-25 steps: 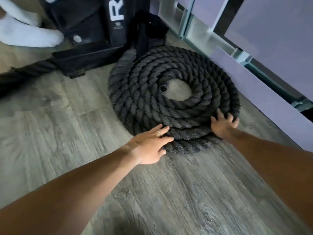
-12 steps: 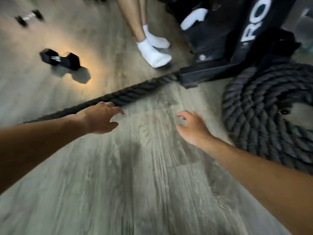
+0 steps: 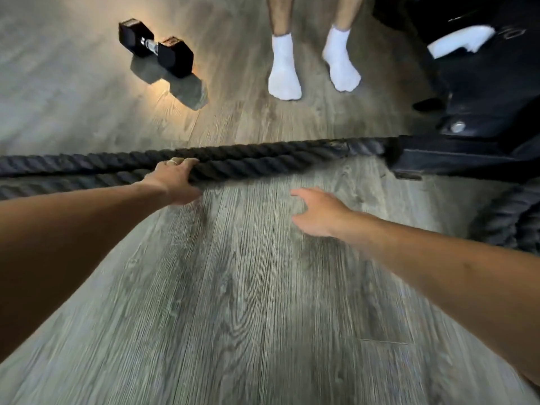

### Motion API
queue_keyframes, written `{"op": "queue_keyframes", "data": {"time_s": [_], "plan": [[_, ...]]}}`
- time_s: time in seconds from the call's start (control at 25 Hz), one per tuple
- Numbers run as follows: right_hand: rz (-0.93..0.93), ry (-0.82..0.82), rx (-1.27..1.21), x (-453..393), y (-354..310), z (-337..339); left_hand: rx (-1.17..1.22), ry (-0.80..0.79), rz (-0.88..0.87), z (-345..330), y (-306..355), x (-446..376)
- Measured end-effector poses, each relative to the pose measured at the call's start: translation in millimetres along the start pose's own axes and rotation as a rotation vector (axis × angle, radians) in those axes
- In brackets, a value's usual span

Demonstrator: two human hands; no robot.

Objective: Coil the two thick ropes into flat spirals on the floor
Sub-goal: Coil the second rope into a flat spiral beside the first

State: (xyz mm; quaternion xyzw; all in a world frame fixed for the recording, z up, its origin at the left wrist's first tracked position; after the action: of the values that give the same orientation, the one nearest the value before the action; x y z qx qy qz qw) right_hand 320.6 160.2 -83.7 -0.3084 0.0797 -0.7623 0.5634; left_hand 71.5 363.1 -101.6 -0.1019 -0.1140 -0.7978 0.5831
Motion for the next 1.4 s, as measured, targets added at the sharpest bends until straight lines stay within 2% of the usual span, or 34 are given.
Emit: {"op": "queue_keyframes", "data": {"time_s": [0.2,0.32,0.52,0.6,0.68,0.76,0.84,0.88,0.96,1.04,1.12,1.2,1.32,1.4], "plan": [[0.016,-0.016,-0.009,-54,-35,-13,-0.13,-0.064,0.027,-15,-4,-28],[0.002,-0.064,-0.161,-57,-45,-24,-0.286,0.011,-0.061,-20,0,-14],[-0.287,-0.003,-0.46,-28,-5,-22,-0.388,0.133,-0.251,-45,32,64],[-0.378,0.053,-0.619,-10,12,-25,-0.38,0.082,-0.358,-58,66,109],[-0.448,0.121,-0.673,15,32,-34,-0.283,-0.038,-0.437,-80,107,158],[-0.453,0.137,-0.514,54,54,-39,-0.135,-0.192,-0.497,-104,149,213],[-0.39,0.044,-0.297,103,76,-45,-0.049,-0.35,-0.591,-120,181,268],[-0.345,-0.018,-0.203,129,86,-48,-0.08,-0.368,-0.659,-124,190,289],[-0.24,-0.145,-0.031,176,98,-56,-0.169,-0.213,-0.767,-114,193,309],[-0.098,-0.266,0.122,222,99,-67,-0.186,-0.009,-0.694,-99,179,315],[0.034,-0.384,0.246,264,94,-81,-0.198,-0.01,-0.571,-100,159,324],[0.159,-0.444,0.37,293,86,-96,-0.163,-0.12,-0.553,-110,146,347],[0.242,-0.34,0.476,300,80,-103,-0.062,-0.198,-0.534,-135,140,387],[0.196,-0.162,0.317,292,88,-101,-0.073,-0.165,-0.423,-143,140,394]]}}
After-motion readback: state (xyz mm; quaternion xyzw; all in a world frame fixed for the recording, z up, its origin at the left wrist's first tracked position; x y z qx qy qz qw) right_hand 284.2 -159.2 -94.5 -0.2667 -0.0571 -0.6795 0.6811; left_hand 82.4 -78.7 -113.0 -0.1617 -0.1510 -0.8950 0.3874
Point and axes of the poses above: each hand's wrist, its own x-axis away from the middle knuckle, its own z-axis out of the back of the hand, y = z × x, the point moved 5 cm from there along -x, towards the middle knuckle, and after that the axes turned 5 degrees about z, right-handed, at the moved point
